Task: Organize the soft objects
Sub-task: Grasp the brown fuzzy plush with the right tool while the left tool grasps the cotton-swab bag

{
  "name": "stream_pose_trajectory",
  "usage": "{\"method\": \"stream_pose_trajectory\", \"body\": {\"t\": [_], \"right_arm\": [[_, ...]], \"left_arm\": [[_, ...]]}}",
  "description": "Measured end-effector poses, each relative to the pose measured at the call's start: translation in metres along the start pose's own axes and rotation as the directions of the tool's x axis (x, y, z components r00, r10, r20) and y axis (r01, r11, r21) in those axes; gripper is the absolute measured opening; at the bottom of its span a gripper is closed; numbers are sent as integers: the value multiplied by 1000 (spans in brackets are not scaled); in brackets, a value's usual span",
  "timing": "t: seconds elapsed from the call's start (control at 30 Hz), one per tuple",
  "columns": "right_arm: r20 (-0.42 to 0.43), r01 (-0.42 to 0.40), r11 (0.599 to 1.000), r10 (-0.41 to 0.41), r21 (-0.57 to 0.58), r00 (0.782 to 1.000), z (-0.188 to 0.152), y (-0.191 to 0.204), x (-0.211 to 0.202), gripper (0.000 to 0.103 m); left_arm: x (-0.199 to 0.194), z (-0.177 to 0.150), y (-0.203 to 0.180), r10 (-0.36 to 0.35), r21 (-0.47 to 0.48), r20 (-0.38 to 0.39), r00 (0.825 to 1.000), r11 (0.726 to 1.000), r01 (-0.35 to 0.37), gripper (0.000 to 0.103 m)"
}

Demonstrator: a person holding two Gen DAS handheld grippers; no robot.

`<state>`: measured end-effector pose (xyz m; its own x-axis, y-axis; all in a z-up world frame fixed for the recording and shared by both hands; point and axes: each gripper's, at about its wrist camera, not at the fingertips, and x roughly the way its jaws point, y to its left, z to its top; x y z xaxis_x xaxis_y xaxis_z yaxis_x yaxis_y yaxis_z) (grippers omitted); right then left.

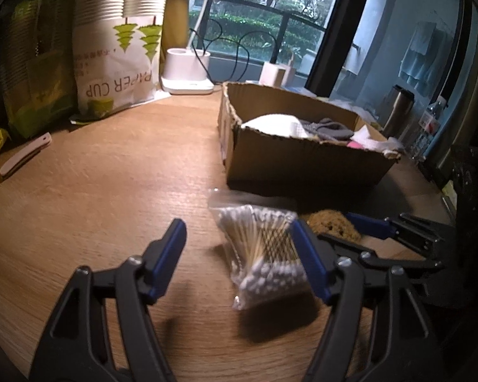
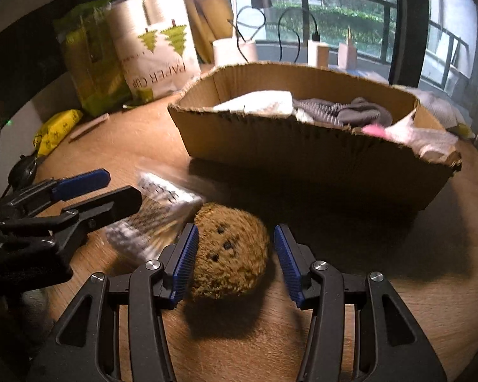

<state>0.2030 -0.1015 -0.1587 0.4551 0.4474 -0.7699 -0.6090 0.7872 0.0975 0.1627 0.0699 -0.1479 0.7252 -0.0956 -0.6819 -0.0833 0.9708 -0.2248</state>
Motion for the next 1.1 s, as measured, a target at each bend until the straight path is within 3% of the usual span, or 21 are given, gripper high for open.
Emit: {"method": "stream_pose_trajectory", "body": {"t": [0.17,0.23,0.33,0.87,0.9,0.97,1.1], "right_arm": [[-6,-21,1000,21,-12,1000,-4,-2,-1,52],[0,-26,1000,26,-11,1000,-4,-6,-2,44],[9,-18,1000,18,-7,1000,-6,-12,-6,42],[50,28,996,-33,80,998,-20,-63,-29,40],[53,29,996,-33,81,998,-20,-65,-29,40],[61,29,996,-34,84,998,-19,-67,-32,40],[75,28,996,-34,81,997,-17,-69,-36,40]], "left_arm": [[4,0,-10,6,27,-15,1000,1000,-5,70],[6,0,-14,8,36,-24,1000,999,-7,70],[11,-1,-22,15,55,-42,999,998,-13,70],[35,-8,-51,80,158,-101,992,985,-64,69],[36,-8,-51,79,159,-105,991,985,-62,69],[37,-9,-51,79,163,-108,991,985,-61,56],[36,-7,-55,57,173,-109,992,984,-38,51]]}}
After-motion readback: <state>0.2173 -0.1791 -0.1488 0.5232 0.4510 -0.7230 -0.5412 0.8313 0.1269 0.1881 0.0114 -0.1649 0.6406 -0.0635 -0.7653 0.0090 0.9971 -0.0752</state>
